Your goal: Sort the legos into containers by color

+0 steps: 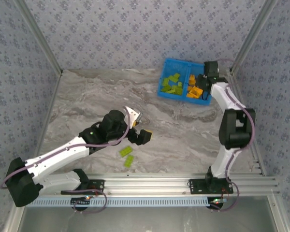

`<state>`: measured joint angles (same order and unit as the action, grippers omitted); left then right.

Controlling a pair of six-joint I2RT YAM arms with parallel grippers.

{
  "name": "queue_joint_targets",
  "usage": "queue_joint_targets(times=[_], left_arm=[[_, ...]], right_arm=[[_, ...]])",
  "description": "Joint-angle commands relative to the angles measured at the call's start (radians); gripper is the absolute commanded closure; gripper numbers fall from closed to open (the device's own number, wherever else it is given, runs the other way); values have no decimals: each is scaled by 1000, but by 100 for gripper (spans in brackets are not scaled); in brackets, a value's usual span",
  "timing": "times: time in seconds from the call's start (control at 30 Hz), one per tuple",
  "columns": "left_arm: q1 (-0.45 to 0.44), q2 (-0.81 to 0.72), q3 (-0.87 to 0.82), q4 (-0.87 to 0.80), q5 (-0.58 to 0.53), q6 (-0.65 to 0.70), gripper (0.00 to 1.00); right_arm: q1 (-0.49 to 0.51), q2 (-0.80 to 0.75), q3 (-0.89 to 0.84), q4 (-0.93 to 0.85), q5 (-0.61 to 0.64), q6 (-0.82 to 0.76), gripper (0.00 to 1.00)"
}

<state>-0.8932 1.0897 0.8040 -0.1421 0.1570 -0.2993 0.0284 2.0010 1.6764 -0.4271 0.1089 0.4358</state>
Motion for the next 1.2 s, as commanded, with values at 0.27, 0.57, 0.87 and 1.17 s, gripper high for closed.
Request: queue_joint_targets(times=[0.27, 0.57, 0.87, 1.17], left_arm=[[-12, -37, 17, -179, -215, -60, 1], [-12, -18, 33, -354, -275, -61, 1], [-14, 116, 64, -649, -262, -112, 1], [16, 328, 71, -503, -214, -96, 3]], right_arm=[[-7, 237, 373, -251, -15, 56, 45], [21, -43, 101, -144, -13, 21, 44], [182, -570, -426, 69, -97, 48, 29], [307, -714, -545, -6, -34, -18, 19]])
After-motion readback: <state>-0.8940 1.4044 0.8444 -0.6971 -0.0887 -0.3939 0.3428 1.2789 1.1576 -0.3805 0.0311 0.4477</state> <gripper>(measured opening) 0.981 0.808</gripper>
